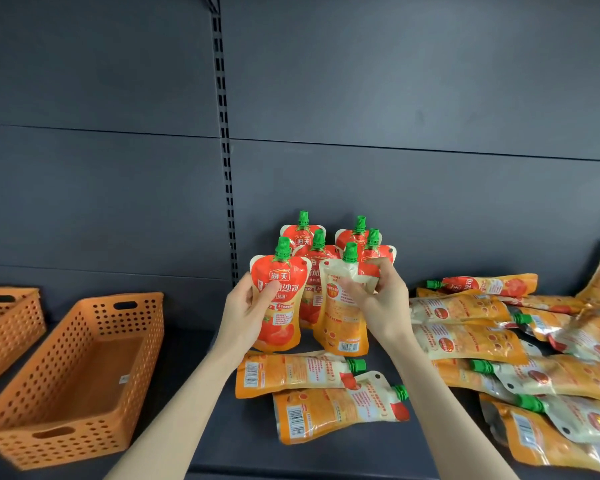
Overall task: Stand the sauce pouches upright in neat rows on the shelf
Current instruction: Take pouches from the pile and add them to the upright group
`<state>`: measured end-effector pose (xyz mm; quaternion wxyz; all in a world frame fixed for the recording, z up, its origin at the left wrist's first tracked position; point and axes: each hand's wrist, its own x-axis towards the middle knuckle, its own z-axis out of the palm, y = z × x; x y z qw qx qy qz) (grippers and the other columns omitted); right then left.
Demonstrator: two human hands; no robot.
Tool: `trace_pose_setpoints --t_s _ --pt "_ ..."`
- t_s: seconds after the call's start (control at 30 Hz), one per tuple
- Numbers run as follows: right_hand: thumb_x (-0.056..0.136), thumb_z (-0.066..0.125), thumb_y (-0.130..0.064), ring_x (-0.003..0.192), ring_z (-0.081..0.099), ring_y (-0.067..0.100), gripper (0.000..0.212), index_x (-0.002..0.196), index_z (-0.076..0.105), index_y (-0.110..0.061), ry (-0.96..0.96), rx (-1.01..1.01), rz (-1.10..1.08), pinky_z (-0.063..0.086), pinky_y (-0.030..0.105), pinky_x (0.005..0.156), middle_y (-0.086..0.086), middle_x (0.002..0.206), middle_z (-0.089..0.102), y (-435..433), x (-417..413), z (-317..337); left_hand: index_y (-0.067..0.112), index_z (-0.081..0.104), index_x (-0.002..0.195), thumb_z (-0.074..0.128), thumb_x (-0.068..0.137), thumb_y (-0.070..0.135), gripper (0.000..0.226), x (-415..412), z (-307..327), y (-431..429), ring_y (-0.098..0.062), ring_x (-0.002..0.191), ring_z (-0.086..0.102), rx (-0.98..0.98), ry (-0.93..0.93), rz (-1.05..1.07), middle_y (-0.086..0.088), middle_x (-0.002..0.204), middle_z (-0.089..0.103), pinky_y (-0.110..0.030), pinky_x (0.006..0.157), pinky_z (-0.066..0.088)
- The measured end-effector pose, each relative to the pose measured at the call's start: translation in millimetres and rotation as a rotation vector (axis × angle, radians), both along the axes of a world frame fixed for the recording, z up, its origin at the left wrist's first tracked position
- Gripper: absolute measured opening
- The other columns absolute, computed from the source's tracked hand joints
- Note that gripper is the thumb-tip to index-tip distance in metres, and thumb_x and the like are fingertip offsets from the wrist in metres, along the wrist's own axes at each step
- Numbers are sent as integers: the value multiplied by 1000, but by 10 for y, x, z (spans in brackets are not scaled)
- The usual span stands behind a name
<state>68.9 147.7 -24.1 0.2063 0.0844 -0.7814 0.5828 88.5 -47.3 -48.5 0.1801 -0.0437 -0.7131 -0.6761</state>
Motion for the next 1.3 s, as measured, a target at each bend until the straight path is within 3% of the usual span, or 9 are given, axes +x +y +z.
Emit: trace_pose_setpoints --t_s 0.17,0.27,0.43,0.53,0.63,0.8,0.97,1.17,1.3 --pt "87 59 -37 105 56 8 39 124 51 -29 -72 7 111 51 25 82 -10 116 58 6 17 0 30 53 112 56 89 29 24 16 -60 83 5 93 63 -23 -29 -32 16 105 64 -11 66 51" --pt "87 54 -41 103 57 9 11 98 57 -40 -33 23 149 51 28 85 -5 115 59 5 6 66 31 52 112 56 89 28 24 16 -45 103 7 90 63 -33 -28 -27 19 102 63 -8 64 49" --pt "90 56 -30 99 61 11 14 98 61 -19 -7 74 142 53 28 81 -6 104 63 59 -19 113 26 53 114 58 88 28 26 18 -10 103 9 86 63 -42 -26 0 19 100 62 -6 61 48" --pt "91 55 -31 97 63 11 17 103 59 -19 -35 62 185 53 26 79 -5 99 66 77 -10 118 24 55 113 59 87 30 28 6 28 89 7 89 63 -40 -6 26 16 102 64 -8 64 51" --pt "92 53 -34 108 60 10 34 121 55 -18 -66 57 267 50 25 86 -5 113 65 77 11 144 30 55 103 60 86 30 18 -2 65 60 -1 92 64 -47 7 38 13 102 64 -11 67 53" --pt "88 61 -21 101 64 6 22 109 67 -18 -104 -27 353 53 21 81 -11 107 69 128 68 235 32 54 97 59 87 30 12 7 92 53 -2 90 64 -66 9 39 14 100 64 -12 64 51" --pt "84 66 -22 94 64 -1 16 98 71 -29 -152 7 363 52 15 73 -16 101 69 189 87 361 27 55 106 58 87 30 19 5 79 75 -7 94 62 -33 -7 57 13 101 63 -18 72 50" --pt "92 53 -26 102 61 -1 20 108 65 -31 -190 22 441 48 14 79 -17 107 67 187 157 319 24 55 111 58 87 32 26 7 62 89 -6 94 62 -23 -23 72 13 103 63 -21 75 51" --pt "87 62 -19 102 63 1 23 109 70 -20 -113 -15 395 51 17 84 -12 108 69 183 129 349 25 55 115 60 85 32 31 9 71 72 -7 99 61 -20 -55 27 11 108 63 -24 80 51"
